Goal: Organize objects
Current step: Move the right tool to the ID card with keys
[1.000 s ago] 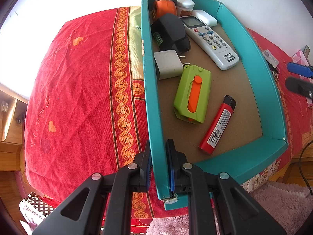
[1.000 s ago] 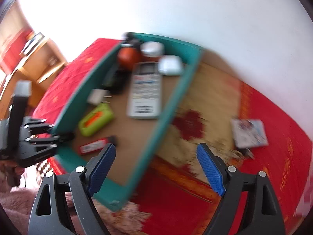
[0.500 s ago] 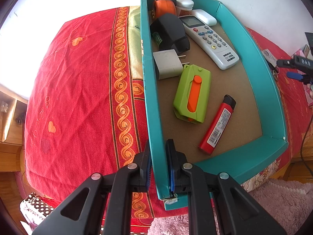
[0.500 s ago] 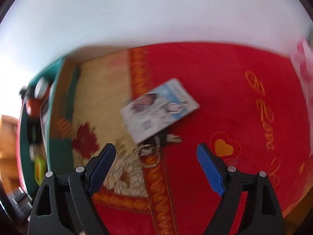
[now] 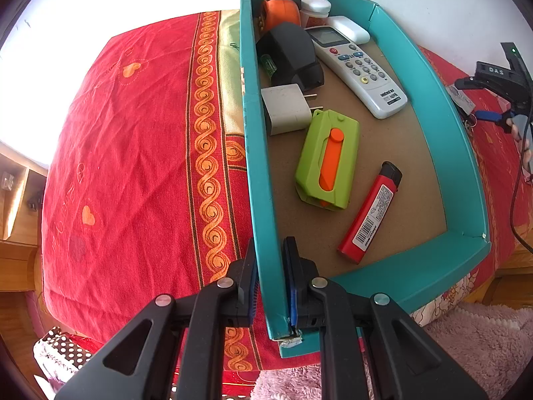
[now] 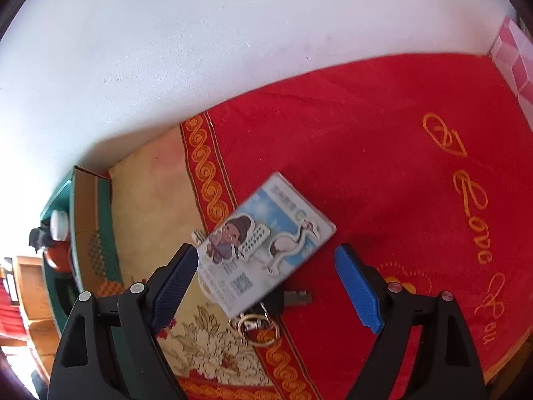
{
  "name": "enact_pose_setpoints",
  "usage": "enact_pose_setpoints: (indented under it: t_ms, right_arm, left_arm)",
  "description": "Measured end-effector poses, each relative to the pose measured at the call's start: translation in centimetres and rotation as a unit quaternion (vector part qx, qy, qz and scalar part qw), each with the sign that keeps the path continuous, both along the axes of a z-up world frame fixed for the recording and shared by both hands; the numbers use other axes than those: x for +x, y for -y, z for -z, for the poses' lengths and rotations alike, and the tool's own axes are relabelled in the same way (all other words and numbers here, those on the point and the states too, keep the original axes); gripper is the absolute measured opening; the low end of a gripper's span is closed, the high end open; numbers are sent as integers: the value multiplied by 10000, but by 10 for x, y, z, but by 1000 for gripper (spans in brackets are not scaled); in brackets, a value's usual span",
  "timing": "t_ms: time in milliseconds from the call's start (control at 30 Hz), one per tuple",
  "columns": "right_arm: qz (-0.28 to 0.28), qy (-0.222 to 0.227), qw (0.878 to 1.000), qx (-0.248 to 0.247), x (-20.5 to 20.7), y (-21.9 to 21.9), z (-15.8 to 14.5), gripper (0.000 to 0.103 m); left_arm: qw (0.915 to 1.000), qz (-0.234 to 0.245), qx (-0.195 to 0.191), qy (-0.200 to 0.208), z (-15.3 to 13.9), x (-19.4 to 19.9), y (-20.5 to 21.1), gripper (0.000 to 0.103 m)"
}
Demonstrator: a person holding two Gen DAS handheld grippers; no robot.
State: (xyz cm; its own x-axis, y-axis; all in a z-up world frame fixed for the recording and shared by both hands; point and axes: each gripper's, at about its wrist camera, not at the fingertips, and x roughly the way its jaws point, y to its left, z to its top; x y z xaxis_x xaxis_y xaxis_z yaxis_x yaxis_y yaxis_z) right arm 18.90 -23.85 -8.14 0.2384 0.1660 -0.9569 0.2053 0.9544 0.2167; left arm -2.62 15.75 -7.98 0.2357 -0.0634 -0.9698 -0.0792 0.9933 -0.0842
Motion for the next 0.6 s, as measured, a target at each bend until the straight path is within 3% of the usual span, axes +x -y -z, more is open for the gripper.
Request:
enact_pose_setpoints:
  t_ms: [233,367,467,600]
  right_arm:
    - [365,-288,9988,-137,22,-11,0,87]
    - [459,-513,9965,-476,46,-19,2,87]
    - [81,-480,9953,-837,57,-38,3,82]
    - [-678,-204,9938,-856,66,-66,1,81]
  left_arm:
    - [10000,6,-4,6,0,-1,-1,12]
    - [10000,3,-9,15,0,-1,-1,12]
    - [10000,1,-10,17,0,-2,-1,12]
    - [10000,-3,-11,17,0,-2,-1,12]
